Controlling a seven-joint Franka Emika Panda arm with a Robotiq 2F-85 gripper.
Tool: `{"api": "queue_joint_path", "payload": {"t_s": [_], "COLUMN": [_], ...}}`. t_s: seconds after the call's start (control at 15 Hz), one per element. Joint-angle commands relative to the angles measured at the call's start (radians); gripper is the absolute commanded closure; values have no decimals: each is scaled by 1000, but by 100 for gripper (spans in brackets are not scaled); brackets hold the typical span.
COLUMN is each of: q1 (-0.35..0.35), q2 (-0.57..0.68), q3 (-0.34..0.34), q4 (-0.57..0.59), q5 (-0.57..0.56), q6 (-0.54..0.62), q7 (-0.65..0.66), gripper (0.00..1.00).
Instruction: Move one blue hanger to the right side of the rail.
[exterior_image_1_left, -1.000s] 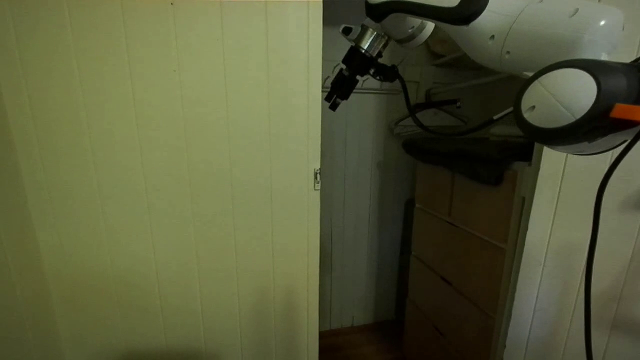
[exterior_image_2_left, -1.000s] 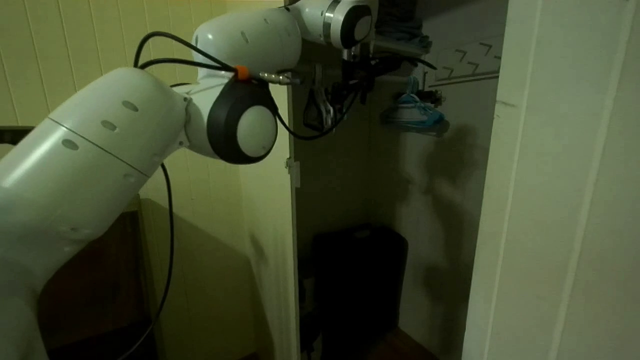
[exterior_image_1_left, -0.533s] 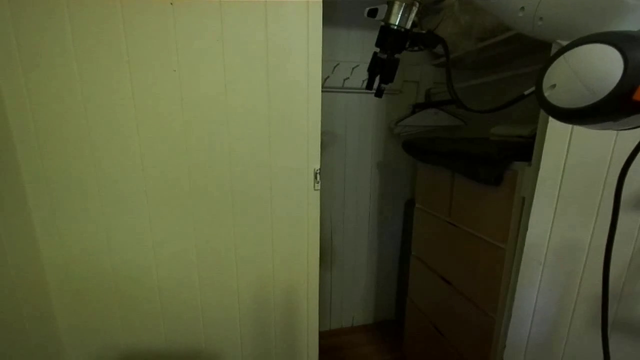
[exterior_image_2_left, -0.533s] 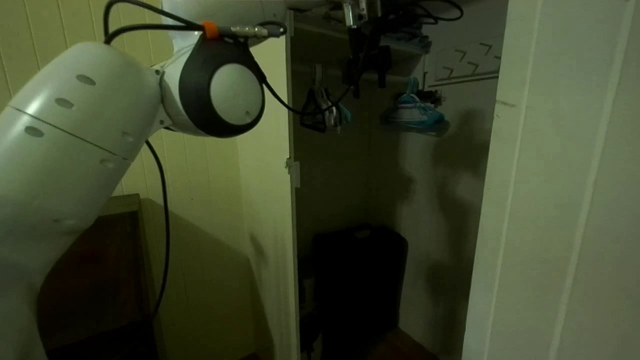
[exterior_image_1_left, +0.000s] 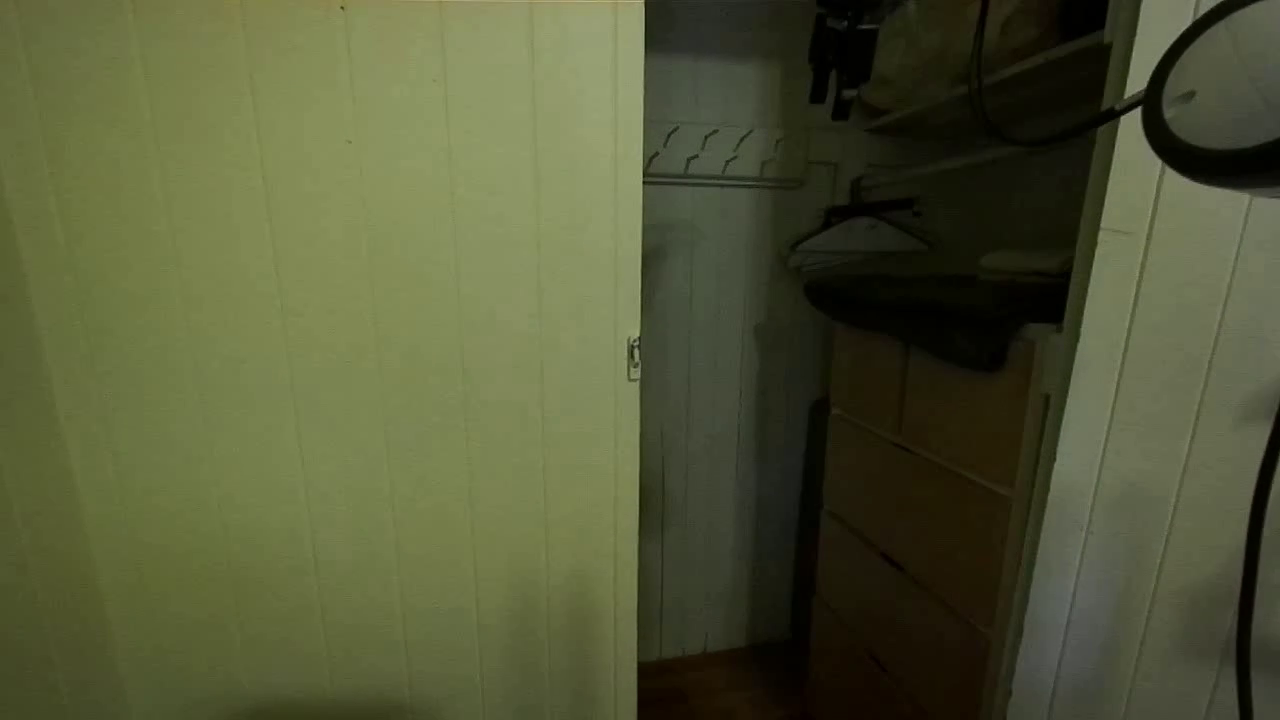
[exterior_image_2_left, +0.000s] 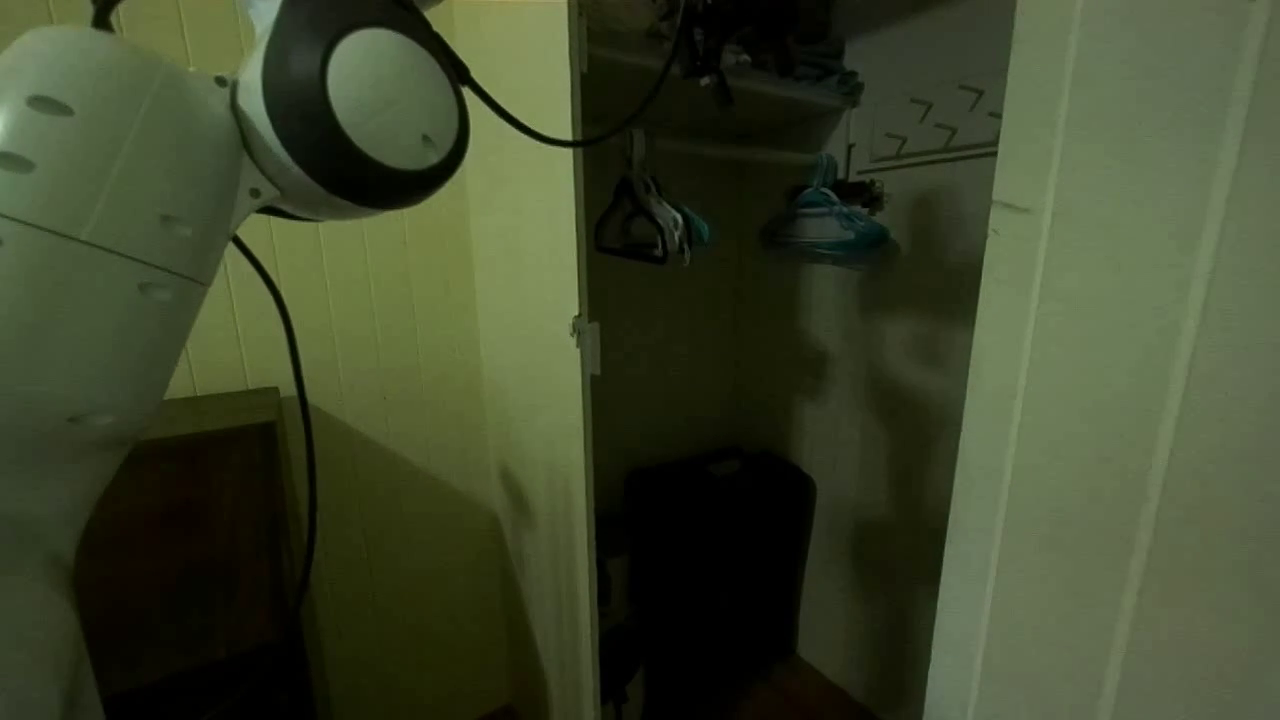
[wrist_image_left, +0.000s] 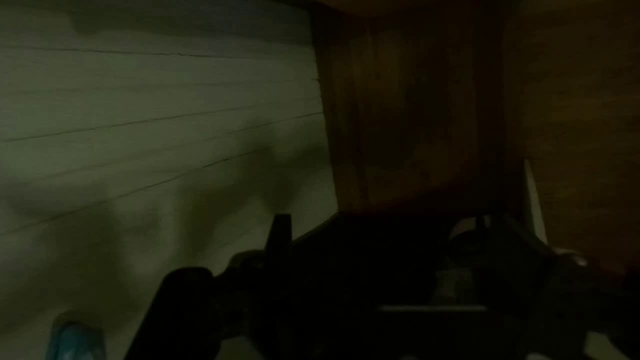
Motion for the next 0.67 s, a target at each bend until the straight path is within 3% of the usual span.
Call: {"api": "queue_joint_path", "payload": {"t_s": [0.0,0.2,0.4,0.47,0.6], "q1": [94,190,294,224,244], "q2": [-64,-112,-155,-132,-141], "q3": [-8,-11,-11,19,29], "q4": [1,4,-23,-11,-13], "q5": [-57,-117,-219,-153,-162], "q6": [29,-31,-164,-81,-93], "q7": [210,417,582,499,515], "gripper": [0,0,0,0,0]}}
